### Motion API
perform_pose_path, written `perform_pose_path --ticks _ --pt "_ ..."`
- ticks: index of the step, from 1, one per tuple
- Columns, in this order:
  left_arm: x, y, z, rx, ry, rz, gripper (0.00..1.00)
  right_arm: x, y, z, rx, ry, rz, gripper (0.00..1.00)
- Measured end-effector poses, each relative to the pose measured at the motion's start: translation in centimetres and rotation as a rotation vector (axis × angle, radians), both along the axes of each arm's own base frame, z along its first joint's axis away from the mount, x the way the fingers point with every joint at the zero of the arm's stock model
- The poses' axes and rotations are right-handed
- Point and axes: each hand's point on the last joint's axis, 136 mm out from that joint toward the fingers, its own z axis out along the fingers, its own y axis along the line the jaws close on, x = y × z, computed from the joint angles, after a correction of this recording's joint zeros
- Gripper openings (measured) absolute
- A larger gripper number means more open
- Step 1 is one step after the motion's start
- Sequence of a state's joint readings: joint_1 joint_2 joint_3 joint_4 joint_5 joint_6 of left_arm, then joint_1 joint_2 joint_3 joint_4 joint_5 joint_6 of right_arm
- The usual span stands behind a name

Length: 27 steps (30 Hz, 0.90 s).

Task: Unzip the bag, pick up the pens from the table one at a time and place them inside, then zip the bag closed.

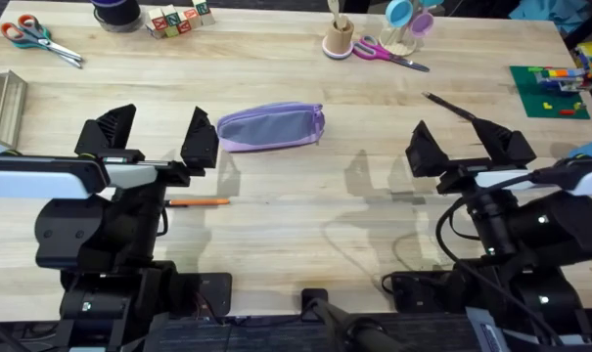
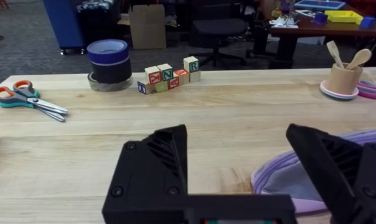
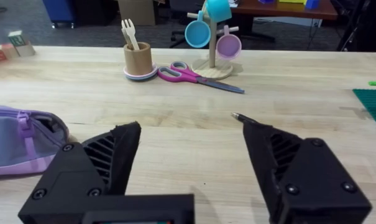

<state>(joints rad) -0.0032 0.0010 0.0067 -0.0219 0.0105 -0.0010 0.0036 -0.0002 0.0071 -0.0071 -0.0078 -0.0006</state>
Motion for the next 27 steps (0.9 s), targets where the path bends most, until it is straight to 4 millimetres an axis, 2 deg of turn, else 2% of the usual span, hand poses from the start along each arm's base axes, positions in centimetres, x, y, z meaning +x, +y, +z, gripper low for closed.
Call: perform_pose_path --ticks 13,16,21,23,27 --pt "0.0 0.0 0.0 0.002 0.000 0.000 0.993 0.0 0.0 0.0 -0.002 0.001 0.000 0.996" --pt "0.0 0.1 0.5 0.001 -0.021 0.004 0.993 0.0 0.0 0.4 -0.008 -0.015 0.000 0.996" --pt "-0.5 0.4 -0.4 0.004 0.074 0.022 0.994 0.0 -0.5 1.7 -0.016 -0.052 -0.029 0.996" --pt "-1.1 0.5 -0.3 0.007 0.127 0.030 0.992 -0.2 -0.8 2.6 -0.018 -0.058 -0.047 0.996" --pt "-2.6 0.6 2.9 0.009 0.159 0.034 0.993 -0.8 -1.1 6.1 -0.020 -0.064 -0.061 0.996"
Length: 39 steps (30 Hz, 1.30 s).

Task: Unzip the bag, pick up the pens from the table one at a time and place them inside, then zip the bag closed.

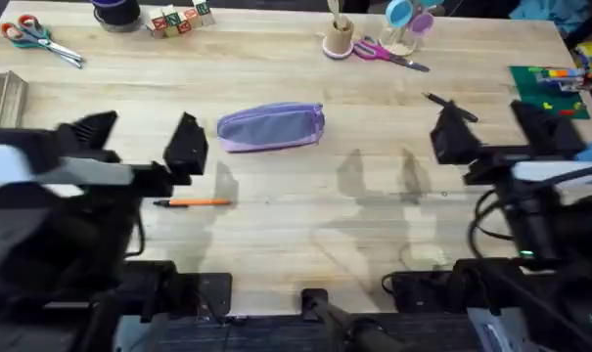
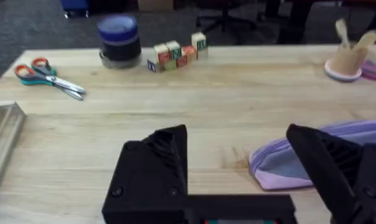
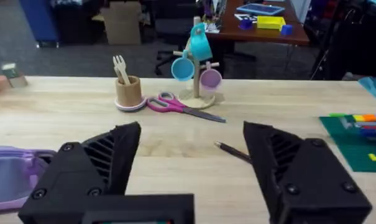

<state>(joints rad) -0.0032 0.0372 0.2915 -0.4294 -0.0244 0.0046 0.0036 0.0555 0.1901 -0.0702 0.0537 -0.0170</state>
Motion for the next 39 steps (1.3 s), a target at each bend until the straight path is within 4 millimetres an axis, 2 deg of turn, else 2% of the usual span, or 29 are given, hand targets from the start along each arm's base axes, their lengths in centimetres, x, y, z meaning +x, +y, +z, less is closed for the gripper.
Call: perform_pose_path --ticks 4,8,14,19,27,34,38,39 --pt "-0.9 0.1 3.9 0.002 0.004 0.008 0.992 -0.6 0.0 2.5 -0.003 0.067 0.002 0.996" --pt "-0.6 0.6 7.0 0.019 0.024 0.030 0.992 -0.3 0.0 4.2 -0.006 0.147 0.002 0.996" --pt "1.1 0.8 9.4 0.033 0.109 0.038 0.993 1.5 0.2 6.5 -0.005 0.226 0.014 0.996" --pt "2.6 0.7 9.5 0.037 0.211 0.035 0.993 3.0 1.2 7.2 0.004 0.301 0.068 0.996" --pt "3.7 0.7 9.2 0.039 0.284 0.032 0.993 4.2 2.5 6.6 0.025 0.399 0.145 0.996" --pt "3.2 0.1 8.3 0.089 0.329 -0.027 0.993 4.2 2.9 6.6 0.030 0.402 0.165 0.995" --pt "2.0 -1.7 6.3 0.201 0.415 -0.187 0.993 4.2 3.0 6.6 0.031 0.402 0.170 0.996" --pt "0.7 -2.9 4.9 0.294 0.468 -0.320 0.993 4.2 3.0 6.6 0.031 0.401 0.173 0.996"
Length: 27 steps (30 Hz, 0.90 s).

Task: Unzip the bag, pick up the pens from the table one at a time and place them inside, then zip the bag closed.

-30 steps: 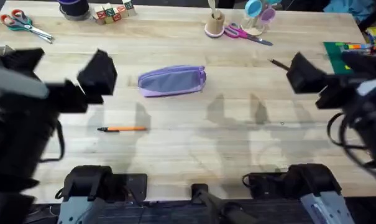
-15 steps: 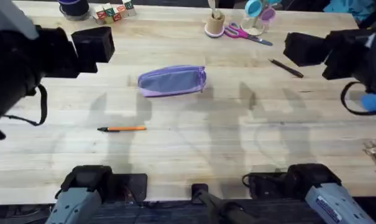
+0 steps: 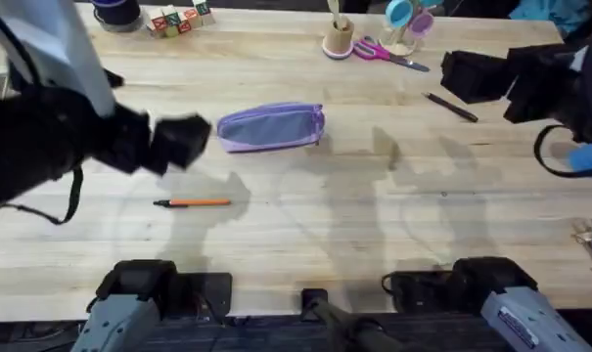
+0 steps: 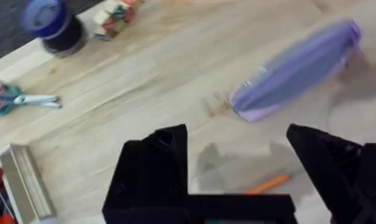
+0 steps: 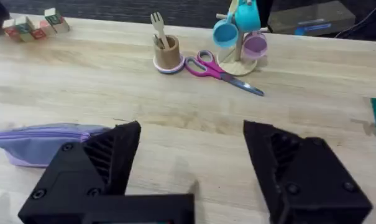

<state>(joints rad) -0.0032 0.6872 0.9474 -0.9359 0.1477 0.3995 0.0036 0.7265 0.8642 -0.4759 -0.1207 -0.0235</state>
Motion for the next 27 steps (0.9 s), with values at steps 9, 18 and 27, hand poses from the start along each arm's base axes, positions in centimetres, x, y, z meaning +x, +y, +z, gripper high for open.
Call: perform_pose_path --ticks 9,18,27 --pt "-1.4 -0.8 -1.4 0.224 0.023 -0.258 0.993 0.0 0.0 0.0 0.000 -0.001 0.000 0.996" --pt "-1.3 -0.9 -1.2 0.273 -0.001 -0.309 0.993 0.0 0.0 0.0 0.000 0.000 0.000 0.995" --pt "-1.3 -1.6 -1.1 0.254 -0.011 -0.344 0.993 0.0 0.0 0.0 0.000 -0.001 0.000 0.996"
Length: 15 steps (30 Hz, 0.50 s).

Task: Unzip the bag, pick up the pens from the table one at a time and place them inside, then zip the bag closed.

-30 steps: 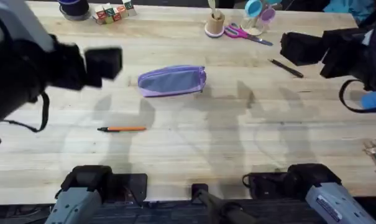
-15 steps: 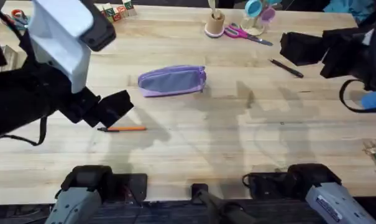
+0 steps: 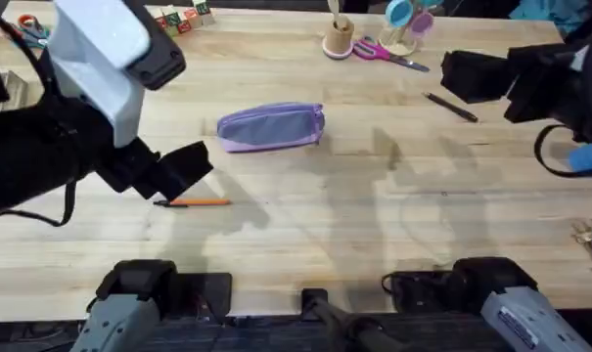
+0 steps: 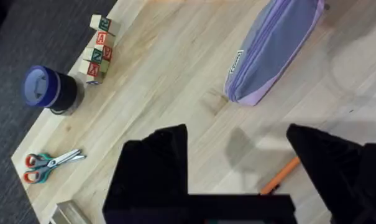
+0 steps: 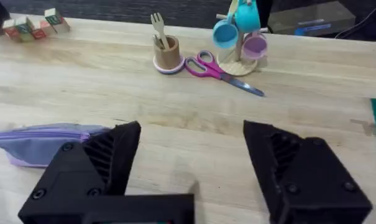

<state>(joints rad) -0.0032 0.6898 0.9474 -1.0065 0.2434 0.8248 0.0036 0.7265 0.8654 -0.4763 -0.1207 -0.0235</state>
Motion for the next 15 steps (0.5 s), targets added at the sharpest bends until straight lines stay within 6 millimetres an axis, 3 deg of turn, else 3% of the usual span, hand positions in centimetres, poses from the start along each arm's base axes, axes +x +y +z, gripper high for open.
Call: perform_pose_path --ticks 7,15 --pt "0.6 -0.3 -1.1 0.016 0.048 -0.044 0.993 0.0 0.0 0.0 0.000 0.000 0.000 0.995" --pt "2.2 -0.2 -4.3 0.050 0.181 -0.107 0.994 0.0 0.0 0.0 0.000 0.000 0.000 0.995"
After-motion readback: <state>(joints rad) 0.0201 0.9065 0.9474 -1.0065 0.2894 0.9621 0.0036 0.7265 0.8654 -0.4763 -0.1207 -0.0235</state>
